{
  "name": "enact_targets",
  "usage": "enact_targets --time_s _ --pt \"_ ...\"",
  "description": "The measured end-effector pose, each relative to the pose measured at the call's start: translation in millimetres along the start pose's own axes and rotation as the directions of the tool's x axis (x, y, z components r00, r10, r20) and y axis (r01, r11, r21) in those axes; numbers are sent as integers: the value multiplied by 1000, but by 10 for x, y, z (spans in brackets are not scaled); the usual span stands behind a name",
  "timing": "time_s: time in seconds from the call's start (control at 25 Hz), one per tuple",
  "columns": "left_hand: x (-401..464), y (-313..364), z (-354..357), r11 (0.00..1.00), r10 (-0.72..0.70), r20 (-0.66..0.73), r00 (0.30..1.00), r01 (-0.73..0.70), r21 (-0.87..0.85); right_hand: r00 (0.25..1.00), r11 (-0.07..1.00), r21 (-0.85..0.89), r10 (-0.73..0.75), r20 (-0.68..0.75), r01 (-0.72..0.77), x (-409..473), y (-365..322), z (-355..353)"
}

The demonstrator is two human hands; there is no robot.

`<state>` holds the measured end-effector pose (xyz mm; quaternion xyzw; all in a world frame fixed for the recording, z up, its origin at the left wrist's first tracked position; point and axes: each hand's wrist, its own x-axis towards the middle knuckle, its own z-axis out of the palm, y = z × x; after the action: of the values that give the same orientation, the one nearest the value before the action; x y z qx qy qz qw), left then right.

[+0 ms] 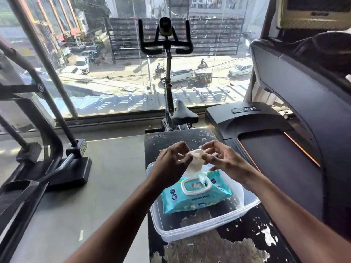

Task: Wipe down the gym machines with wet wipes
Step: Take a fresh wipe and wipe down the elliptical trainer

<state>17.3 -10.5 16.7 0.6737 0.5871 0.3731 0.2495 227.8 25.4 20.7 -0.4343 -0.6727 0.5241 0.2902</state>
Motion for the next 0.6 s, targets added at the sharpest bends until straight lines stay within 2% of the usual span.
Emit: enact_targets --time_s 0.16,0.24,0.32,0.44,0.52,0.6 --pt "-7 153 -511 991 135 -74 988 -133 25 993 989 -102 -112 -24 109 27 -340 251" --pt "-77 119 -878 985 159 -89 983 -152 82 982 984 -7 -179 -54 179 143 -499 490" --pt "-248 -46 -1275 992 98 -125 987 -87 89 984 970 164 -178 -30 180 260 -685 786" --pt "-654 -332 -1761 990 -88 -202 975 63 -126 982 939 316 -170 81 136 412 -992 1258" --pt "-931 -476 -1993 970 -145 -206 968 98 -222 966 943 283 -219 134 174 544 -1170 1602" --pt "-1145 -589 -2187 957 -169 -218 961 107 -271 941 950 165 -292 171 265 693 -1375 1984"
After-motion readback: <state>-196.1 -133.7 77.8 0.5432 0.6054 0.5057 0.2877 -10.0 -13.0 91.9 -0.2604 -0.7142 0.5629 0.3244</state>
